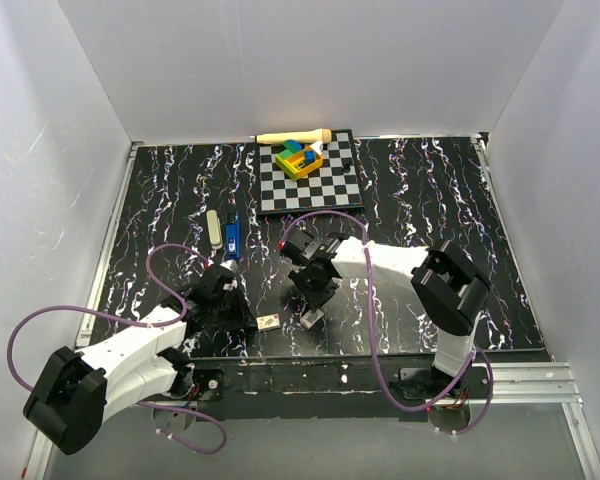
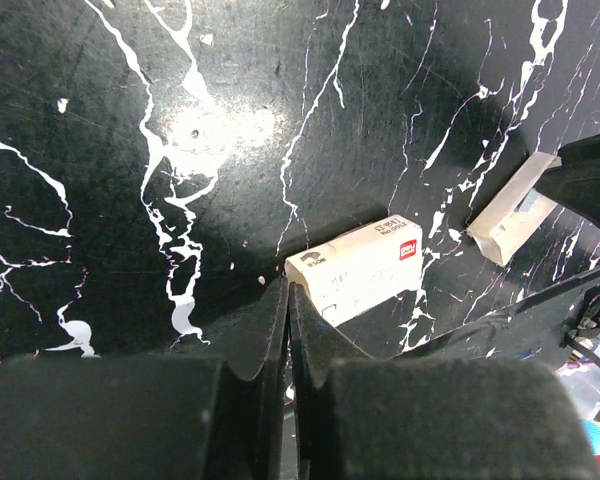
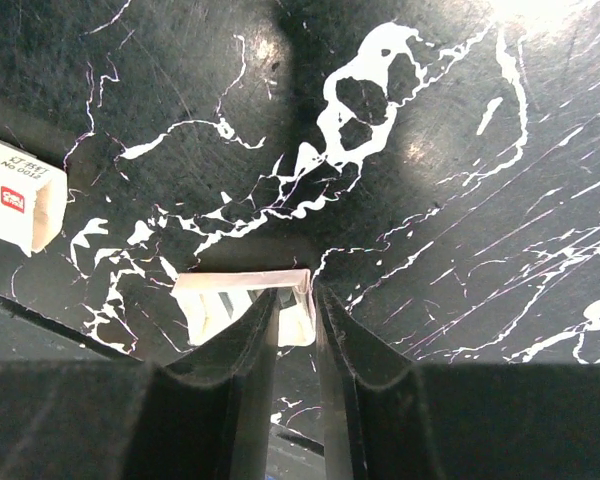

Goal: Unload the staples from the stapler

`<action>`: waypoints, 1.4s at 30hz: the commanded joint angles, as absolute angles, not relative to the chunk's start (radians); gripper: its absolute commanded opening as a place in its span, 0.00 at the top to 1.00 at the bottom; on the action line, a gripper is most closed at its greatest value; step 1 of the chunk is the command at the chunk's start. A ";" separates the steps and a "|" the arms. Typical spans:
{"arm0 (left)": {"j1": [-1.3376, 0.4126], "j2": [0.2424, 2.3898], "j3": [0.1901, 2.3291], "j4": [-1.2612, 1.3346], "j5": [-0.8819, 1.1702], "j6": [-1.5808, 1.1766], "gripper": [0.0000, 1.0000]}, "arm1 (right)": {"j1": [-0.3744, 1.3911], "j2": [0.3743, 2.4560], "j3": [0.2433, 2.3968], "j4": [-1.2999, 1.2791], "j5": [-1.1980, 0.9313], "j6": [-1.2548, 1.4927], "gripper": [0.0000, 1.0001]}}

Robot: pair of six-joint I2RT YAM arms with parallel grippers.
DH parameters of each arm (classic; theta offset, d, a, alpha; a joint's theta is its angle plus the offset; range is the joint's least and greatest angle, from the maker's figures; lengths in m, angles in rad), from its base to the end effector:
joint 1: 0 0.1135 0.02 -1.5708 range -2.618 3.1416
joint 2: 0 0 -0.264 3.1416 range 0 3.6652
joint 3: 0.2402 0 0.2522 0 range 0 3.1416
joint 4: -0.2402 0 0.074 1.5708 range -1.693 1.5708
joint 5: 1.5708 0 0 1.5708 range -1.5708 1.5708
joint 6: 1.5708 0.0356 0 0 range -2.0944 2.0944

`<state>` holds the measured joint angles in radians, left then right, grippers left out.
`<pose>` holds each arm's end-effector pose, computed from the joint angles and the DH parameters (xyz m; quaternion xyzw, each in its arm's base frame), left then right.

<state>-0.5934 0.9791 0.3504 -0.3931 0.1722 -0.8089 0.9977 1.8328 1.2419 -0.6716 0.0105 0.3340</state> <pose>0.1318 -0.0962 0.1440 -0.0800 0.9559 -0.2375 0.1530 0.1947 0.3010 0.1774 -0.3212 0.9345 0.0908 0.1239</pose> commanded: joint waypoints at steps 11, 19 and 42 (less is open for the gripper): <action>-0.607 0.994 0.348 -0.362 0.178 -0.808 1.00 | 0.997 1.755 1.210 -0.652 -0.005 0.348 0.69; -0.609 0.988 0.348 -0.360 0.178 -0.807 1.00 | 0.997 1.752 1.203 -0.655 0.026 0.357 0.69; -0.611 0.979 0.345 -0.360 0.175 -0.808 1.00 | 0.997 1.781 1.197 -0.666 0.017 0.354 0.73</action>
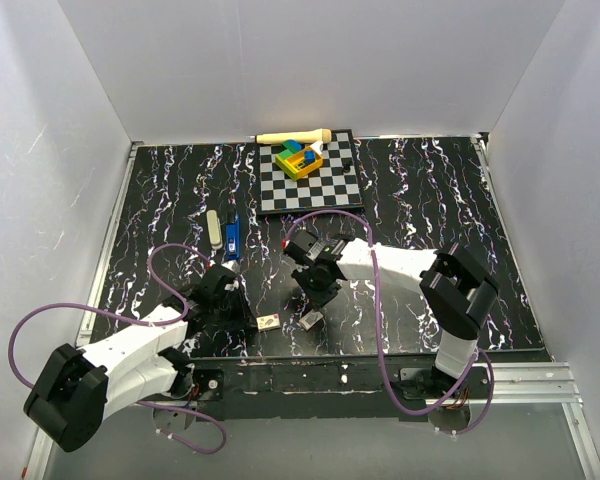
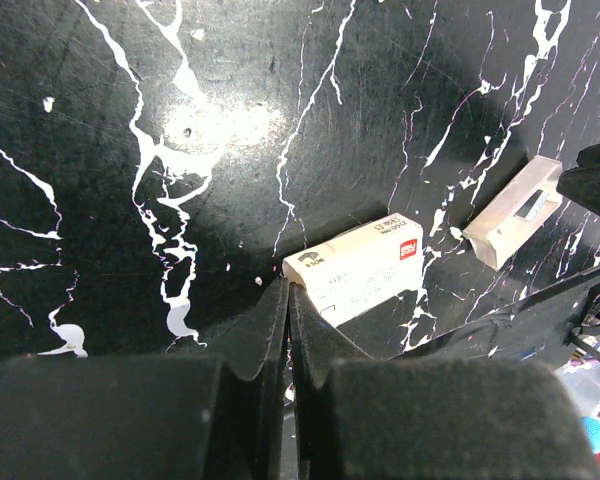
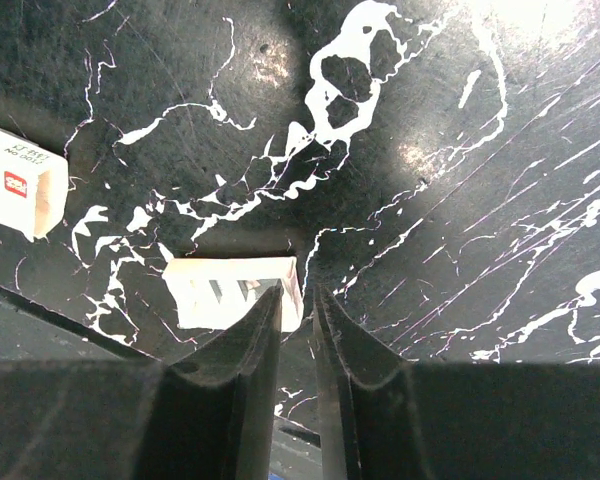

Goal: Unload the staples from the stapler

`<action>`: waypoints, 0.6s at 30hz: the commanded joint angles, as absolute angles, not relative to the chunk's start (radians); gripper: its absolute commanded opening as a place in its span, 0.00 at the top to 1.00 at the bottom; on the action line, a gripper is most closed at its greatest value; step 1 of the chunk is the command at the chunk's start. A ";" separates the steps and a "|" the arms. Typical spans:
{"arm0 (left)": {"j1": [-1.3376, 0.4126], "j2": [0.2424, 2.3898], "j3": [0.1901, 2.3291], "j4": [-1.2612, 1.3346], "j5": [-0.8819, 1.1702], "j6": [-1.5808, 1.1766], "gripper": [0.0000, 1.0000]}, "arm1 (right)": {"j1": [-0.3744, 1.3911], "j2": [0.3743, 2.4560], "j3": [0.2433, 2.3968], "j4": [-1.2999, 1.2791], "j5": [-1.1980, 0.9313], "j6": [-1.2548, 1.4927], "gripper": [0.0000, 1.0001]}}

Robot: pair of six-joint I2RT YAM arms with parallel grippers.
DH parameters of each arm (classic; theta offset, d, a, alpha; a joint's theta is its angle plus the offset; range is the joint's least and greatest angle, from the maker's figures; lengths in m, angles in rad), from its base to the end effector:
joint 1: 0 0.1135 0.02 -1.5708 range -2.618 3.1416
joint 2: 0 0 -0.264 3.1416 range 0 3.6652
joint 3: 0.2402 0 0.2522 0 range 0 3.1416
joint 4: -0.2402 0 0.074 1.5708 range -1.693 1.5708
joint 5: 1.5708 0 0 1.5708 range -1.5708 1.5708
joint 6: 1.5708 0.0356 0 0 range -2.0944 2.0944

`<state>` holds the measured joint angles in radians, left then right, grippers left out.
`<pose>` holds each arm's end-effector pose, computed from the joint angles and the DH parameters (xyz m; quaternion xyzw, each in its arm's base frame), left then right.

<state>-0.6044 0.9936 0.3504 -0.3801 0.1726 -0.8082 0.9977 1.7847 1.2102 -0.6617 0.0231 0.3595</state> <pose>0.1321 -0.0986 0.1427 -0.0744 0.9566 -0.2379 0.1510 0.1906 0.2939 0.1852 -0.3075 0.9368 0.0956 0.1368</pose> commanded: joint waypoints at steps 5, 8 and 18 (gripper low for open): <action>-0.611 0.979 0.345 -0.359 0.173 -0.807 1.00 | 0.997 1.782 1.192 -0.673 0.008 0.354 0.74; -0.611 0.977 0.342 -0.356 0.173 -0.808 1.00 | 0.997 1.782 1.186 -0.672 0.008 0.354 0.74; -0.612 0.977 0.339 -0.353 0.172 -0.808 1.00 | 1.003 1.805 1.195 -0.680 0.008 0.353 0.75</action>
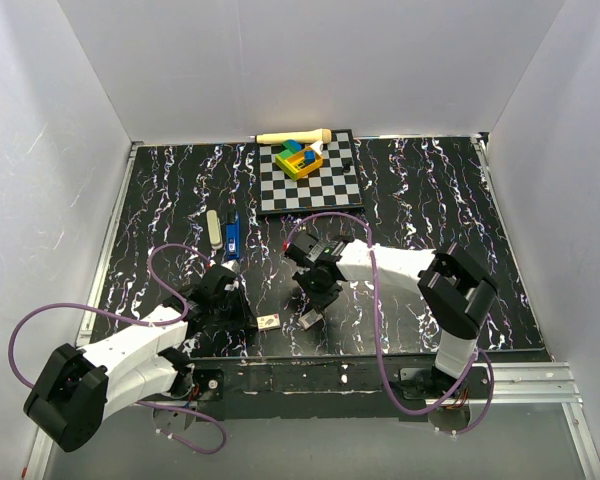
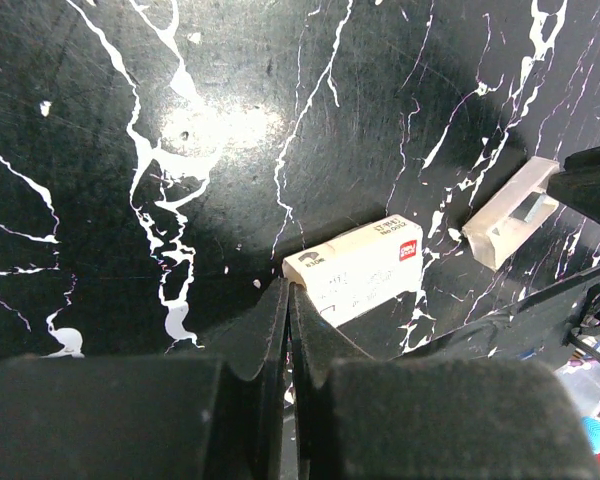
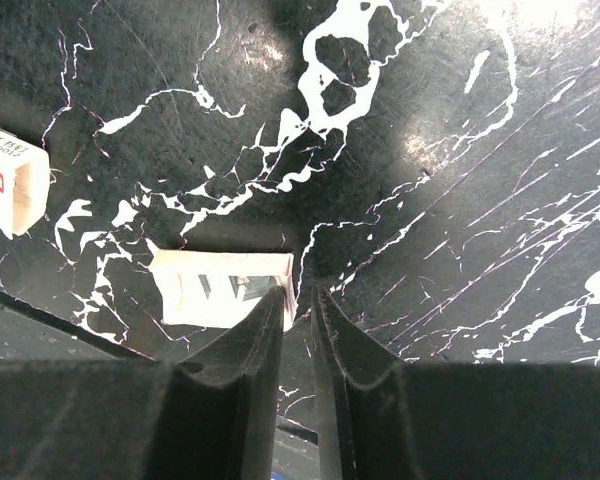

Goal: Unload the staples from the stapler

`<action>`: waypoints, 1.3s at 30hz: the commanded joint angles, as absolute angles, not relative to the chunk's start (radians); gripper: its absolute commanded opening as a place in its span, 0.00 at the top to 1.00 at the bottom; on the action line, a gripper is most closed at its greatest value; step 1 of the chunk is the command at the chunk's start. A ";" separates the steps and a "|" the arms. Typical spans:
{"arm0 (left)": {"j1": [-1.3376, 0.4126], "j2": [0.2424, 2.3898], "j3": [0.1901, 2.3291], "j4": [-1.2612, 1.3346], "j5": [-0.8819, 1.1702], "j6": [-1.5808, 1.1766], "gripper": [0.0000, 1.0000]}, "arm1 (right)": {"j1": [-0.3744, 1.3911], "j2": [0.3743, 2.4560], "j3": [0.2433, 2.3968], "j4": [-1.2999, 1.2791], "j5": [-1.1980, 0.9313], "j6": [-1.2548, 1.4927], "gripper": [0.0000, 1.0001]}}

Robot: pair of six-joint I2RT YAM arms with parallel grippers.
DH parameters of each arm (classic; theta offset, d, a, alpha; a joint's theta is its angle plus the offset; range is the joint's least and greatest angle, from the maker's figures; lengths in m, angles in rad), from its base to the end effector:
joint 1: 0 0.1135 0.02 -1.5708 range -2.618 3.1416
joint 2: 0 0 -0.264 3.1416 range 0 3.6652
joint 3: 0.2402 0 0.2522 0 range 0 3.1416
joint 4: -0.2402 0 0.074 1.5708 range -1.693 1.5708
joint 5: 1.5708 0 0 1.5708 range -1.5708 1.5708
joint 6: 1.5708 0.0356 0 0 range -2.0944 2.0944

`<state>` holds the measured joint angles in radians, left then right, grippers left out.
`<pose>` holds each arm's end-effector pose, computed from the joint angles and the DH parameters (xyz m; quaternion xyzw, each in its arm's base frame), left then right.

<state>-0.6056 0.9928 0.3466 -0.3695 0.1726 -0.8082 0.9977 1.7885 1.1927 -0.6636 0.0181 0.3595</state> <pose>0.1321 -0.0989 0.1423 -0.0734 0.9556 -0.2403 0.1537 0.1887 0.2912 0.1791 -0.3086 0.9384 0.0904 0.1263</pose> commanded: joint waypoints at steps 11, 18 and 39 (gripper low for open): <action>-0.612 0.983 0.339 -0.345 0.175 -0.808 1.00 | 1.015 1.821 1.215 -0.692 -0.029 0.344 0.81; -0.612 0.985 0.336 -0.342 0.175 -0.807 1.00 | 1.015 1.810 1.207 -0.684 -0.045 0.350 0.96; -0.637 0.988 0.345 -0.322 0.178 -0.819 1.00 | 1.014 1.804 1.276 -0.729 0.074 0.500 0.99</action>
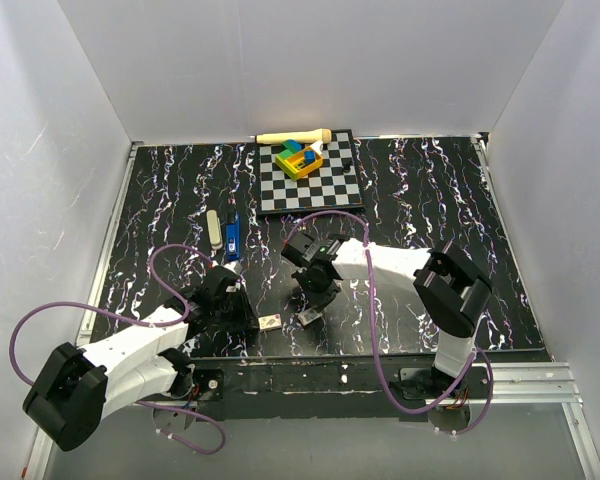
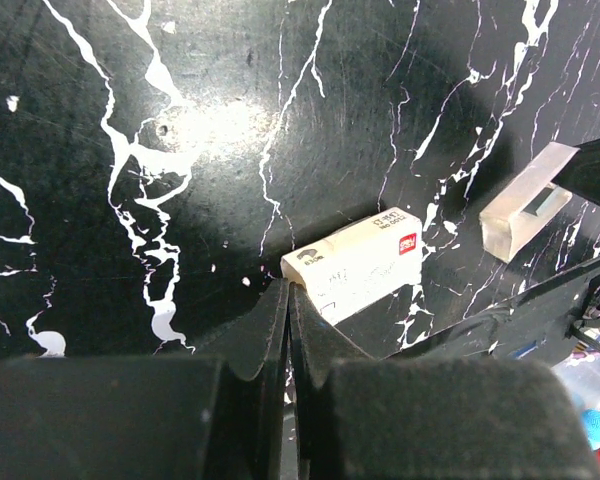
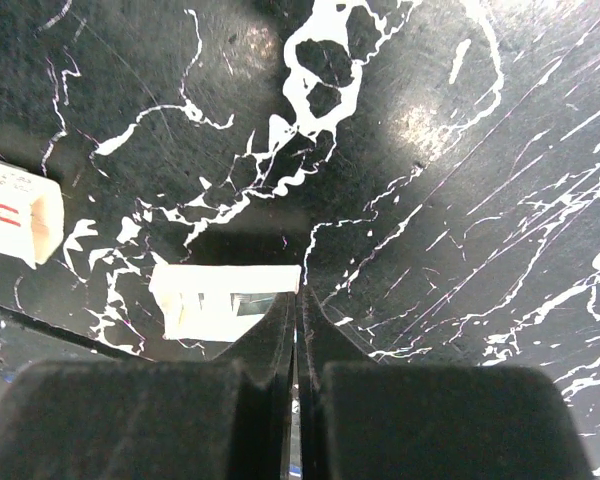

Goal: Unload the staples from the stapler

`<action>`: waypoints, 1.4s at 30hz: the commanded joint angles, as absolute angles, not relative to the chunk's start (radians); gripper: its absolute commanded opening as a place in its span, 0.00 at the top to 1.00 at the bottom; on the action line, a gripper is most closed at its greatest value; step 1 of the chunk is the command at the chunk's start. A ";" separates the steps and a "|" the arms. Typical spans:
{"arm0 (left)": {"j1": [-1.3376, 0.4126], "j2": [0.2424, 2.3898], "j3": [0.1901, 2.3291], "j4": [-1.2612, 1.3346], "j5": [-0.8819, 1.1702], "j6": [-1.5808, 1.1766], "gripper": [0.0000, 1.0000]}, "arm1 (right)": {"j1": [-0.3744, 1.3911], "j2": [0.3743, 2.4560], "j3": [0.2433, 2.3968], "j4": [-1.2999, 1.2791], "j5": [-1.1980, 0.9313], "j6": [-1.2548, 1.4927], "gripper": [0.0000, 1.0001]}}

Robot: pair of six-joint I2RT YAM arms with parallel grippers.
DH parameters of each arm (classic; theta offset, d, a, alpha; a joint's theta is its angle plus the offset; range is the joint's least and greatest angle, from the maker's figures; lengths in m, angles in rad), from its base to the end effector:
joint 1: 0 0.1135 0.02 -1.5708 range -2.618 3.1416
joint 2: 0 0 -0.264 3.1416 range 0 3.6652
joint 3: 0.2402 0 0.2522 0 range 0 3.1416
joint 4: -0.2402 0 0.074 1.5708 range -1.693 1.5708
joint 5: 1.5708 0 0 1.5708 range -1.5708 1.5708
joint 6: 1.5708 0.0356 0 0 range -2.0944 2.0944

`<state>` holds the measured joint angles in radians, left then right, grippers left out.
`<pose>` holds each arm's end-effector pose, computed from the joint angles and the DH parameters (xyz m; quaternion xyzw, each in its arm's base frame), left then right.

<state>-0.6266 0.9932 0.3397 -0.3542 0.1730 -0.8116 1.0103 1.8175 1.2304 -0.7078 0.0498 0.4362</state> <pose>0.1301 -0.1017 0.1412 -0.0645 0.9552 -0.2448 0.1536 0.1884 0.2968 0.1784 -0.2771 0.9506 0.0725 0.1194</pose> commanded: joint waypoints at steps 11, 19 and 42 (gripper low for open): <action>-0.661 0.991 0.341 -0.292 0.176 -0.844 1.00 | 1.015 1.836 1.313 -0.741 0.081 0.561 0.99; -0.684 1.015 0.341 -0.265 0.175 -0.859 1.00 | 1.015 1.874 1.333 -0.758 0.095 0.597 0.99; -0.742 1.088 0.344 -0.195 0.166 -0.887 1.00 | 1.046 1.907 1.376 -0.793 0.140 0.647 0.99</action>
